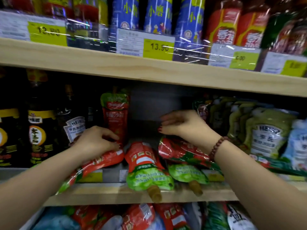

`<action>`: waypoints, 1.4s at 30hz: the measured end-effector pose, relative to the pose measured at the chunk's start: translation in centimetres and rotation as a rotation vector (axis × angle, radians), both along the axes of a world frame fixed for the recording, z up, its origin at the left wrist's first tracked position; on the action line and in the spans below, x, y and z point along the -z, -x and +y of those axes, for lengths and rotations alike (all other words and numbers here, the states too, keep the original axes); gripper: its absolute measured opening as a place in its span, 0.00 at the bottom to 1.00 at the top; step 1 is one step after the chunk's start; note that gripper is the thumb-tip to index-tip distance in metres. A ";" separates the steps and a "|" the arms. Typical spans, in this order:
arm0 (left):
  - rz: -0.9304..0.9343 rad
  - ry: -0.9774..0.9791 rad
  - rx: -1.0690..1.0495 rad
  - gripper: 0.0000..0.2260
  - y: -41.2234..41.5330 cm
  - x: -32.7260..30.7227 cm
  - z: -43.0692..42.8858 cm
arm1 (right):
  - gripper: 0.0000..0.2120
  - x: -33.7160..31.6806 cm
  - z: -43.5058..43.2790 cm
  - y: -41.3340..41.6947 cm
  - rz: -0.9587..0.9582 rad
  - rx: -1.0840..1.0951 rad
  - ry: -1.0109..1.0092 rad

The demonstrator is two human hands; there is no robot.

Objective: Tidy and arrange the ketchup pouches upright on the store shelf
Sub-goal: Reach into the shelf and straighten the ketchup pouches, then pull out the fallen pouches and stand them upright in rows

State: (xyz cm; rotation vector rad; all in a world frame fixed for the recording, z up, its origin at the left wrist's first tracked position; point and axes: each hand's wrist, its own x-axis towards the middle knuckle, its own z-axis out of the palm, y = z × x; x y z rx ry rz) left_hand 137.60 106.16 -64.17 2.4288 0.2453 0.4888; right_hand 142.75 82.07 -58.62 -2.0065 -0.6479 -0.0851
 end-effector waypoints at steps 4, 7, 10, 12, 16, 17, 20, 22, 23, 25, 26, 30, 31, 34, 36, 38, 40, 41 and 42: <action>-0.164 0.159 0.081 0.06 -0.1 -1.0 -2.5 | 0.16 0.3 -5.9 2.5 -0.083 0.054 -0.011; -0.215 0.259 0.273 0.08 -0.1 -1.8 -5.9 | 0.19 1.6 -9.1 4.4 -0.116 0.111 0.021; -0.195 0.097 0.487 0.15 -0.3 -2.7 -9.1 | 0.22 2.7 -10.4 5.8 -0.149 0.158 0.053; -0.129 0.001 0.579 0.21 -0.6 -3.2 -10.6 | 0.24 3.2 -10.8 6.2 -0.182 0.175 0.127; -0.001 -0.138 0.632 0.30 -1.6 -3.4 -12.4 | 0.27 4.4 -11.5 6.4 -0.271 0.222 0.249; 0.028 -0.164 0.629 0.31 -1.8 -3.3 -12.7 | 0.28 4.8 -11.6 6.3 -0.282 0.237 0.288; 0.060 -0.209 0.615 0.32 -2.2 -3.1 -13.7 | 0.28 5.9 -11.9 5.9 -0.323 0.280 0.358; 0.029 -0.273 0.610 0.32 -2.1 -2.8 -14.4 | 0.27 6.3 -12.0 5.7 -0.377 0.308 0.332; 0.005 -0.329 0.606 0.32 -2.0 -2.6 -14.9 | 0.27 6.5 -12.1 5.6 -0.407 0.320 0.317; -0.018 -0.402 0.592 0.31 -1.8 -2.5 -15.4 | 0.27 6.9 -12.2 5.3 -0.459 0.334 0.300; -0.008 -0.386 0.588 0.31 -1.7 -2.7 -15.5 | 0.27 7.0 -12.2 5.2 -0.488 0.336 0.298; 0.033 -0.186 0.552 0.28 -1.8 -4.4 -14.6 | 0.29 6.9 -12.3 4.8 -0.677 0.338 0.305; 0.042 -0.146 0.546 0.26 -1.9 -5.0 -14.4 | 0.28 6.8 -12.3 4.7 -0.727 0.338 0.288; 0.169 -0.036 0.622 0.22 -1.9 -6.6 -14.0 | 0.22 6.8 -12.4 4.5 -0.894 0.328 0.170; 0.301 -0.002 0.698 0.23 -1.8 -7.5 -14.0 | 0.18 6.9 -12.5 4.4 -0.954 0.322 0.084; 0.397 0.020 0.727 0.23 -1.8 -8.5 -14.3 | 0.15 6.9 -12.5 4.3 -0.983 0.312 -0.003; 0.502 0.060 0.763 0.22 -1.9 -9.1 -14.8 | 0.14 6.7 -12.6 4.2 -1.006 0.314 -0.099; 0.558 0.079 0.785 0.21 -1.9 -9.2 -15.1 | 0.14 6.6 -12.7 4.3 -1.015 0.318 -0.152; 0.607 0.102 0.802 0.20 -1.9 -9.2 -15.3 | 0.15 6.4 -12.7 4.3 -1.019 0.323 -0.205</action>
